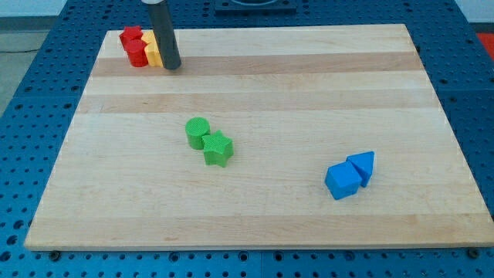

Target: Push the green star into the green circle

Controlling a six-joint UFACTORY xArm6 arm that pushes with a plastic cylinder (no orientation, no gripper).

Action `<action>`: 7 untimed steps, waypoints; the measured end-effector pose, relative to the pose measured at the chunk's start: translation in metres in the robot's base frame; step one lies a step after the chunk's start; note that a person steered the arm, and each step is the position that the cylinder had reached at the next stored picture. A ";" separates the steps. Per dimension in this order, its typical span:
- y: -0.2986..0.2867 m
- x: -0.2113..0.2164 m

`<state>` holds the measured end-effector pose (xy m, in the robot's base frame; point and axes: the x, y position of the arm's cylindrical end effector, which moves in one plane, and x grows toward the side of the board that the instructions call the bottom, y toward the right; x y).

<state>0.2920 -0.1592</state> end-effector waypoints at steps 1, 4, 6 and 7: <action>-0.007 0.000; -0.024 0.081; -0.012 0.214; 0.037 0.255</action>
<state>0.5474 -0.1223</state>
